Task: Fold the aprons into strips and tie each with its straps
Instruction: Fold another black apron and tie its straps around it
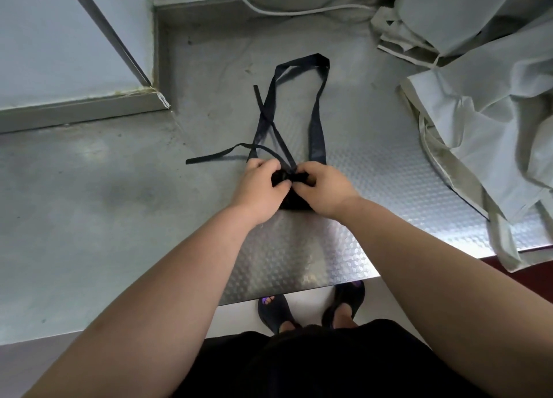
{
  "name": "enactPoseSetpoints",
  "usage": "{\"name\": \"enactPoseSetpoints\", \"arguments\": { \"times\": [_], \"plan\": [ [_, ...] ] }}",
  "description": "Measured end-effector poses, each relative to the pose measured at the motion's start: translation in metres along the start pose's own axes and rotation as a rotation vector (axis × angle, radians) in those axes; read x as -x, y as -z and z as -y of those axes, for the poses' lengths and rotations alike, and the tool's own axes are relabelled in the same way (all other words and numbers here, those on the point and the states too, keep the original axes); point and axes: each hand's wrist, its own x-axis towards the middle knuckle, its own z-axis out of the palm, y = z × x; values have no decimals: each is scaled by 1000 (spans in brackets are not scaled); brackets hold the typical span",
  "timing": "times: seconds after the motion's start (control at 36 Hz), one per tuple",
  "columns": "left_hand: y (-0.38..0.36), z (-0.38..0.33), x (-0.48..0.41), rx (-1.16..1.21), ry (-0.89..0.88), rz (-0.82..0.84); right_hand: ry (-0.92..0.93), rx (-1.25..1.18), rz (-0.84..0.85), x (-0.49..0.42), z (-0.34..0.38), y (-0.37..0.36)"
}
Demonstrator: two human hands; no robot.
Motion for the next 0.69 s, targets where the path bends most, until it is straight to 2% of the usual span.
{"name": "enactPoseSetpoints", "arguments": {
  "times": [0.22,0.33,0.47,0.61,0.69],
  "plan": [
    [1,8,10,150,-115,-137,-12,8,-1,-5,3,-6],
    [2,7,11,118,-115,-118,-47,-16,22,-5,5,-5],
    [6,5,8,85,-85,-64,8,63,86,-4,7,-3],
    [10,5,7,113,-68,-66,6,-140,62,0,4,-2],
    [10,4,6,118,-70,-53,0,-156,104,1,5,1]
  ]
}}
